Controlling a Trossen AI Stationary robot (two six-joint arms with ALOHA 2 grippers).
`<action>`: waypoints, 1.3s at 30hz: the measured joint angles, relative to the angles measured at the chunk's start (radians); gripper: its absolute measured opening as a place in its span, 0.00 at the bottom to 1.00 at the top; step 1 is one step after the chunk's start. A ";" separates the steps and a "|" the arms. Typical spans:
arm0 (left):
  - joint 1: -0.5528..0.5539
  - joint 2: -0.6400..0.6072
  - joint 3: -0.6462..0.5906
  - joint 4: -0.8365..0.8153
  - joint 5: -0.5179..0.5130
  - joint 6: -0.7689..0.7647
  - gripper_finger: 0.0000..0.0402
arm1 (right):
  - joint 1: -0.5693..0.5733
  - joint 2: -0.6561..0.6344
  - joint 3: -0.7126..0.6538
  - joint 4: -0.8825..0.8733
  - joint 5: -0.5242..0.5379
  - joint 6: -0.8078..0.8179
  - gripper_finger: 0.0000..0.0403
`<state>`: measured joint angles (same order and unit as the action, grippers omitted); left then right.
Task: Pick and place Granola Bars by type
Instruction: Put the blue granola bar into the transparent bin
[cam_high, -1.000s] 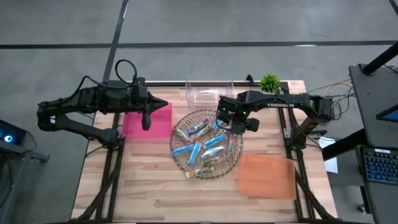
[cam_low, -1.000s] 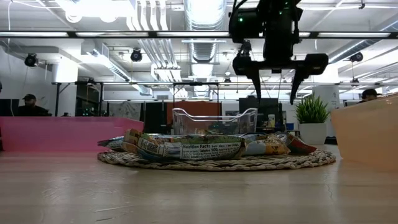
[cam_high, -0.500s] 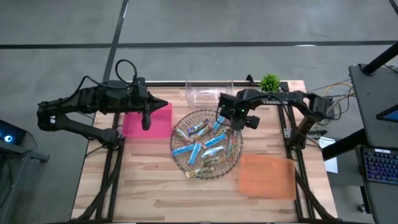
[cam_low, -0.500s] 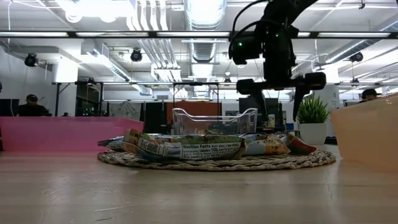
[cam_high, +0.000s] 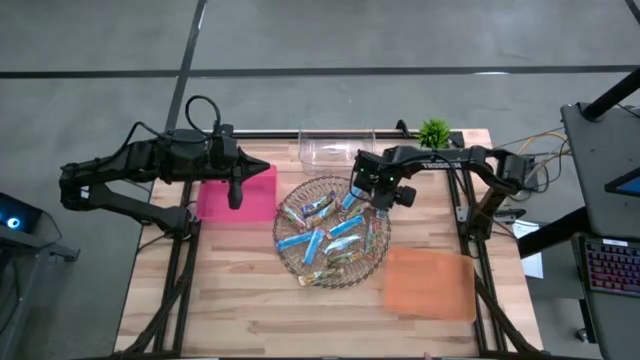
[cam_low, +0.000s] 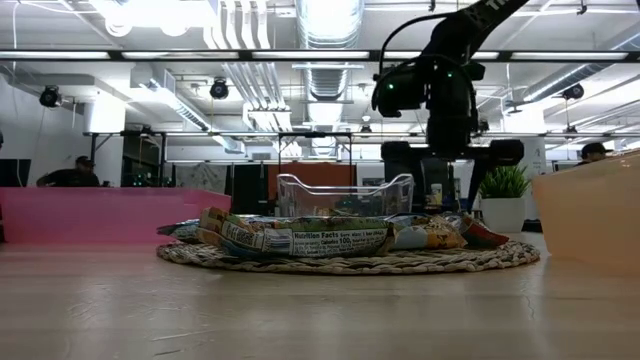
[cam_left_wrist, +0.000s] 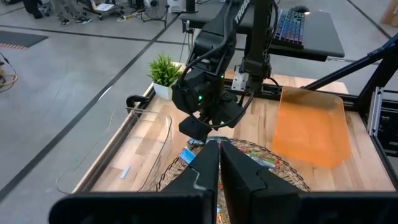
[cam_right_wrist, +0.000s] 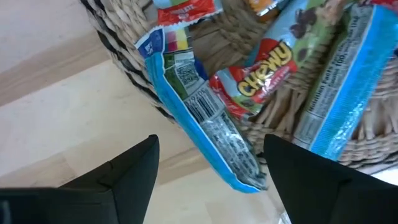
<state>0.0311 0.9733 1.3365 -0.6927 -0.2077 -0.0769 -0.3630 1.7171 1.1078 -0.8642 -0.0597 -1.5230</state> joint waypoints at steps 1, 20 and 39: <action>0.000 0.000 0.000 0.000 0.000 0.000 0.00 | 0.000 0.000 -0.007 0.004 0.000 0.000 0.69; 0.000 0.000 0.000 0.000 0.000 0.017 0.00 | 0.000 -0.001 -0.090 0.138 0.000 -0.048 0.65; 0.000 0.000 0.000 0.000 0.000 0.018 0.00 | 0.000 -0.001 -0.108 0.150 0.000 -0.048 0.58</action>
<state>0.0311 0.9733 1.3365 -0.6930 -0.2077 -0.0591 -0.3626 1.7164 0.9997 -0.7139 -0.0597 -1.5711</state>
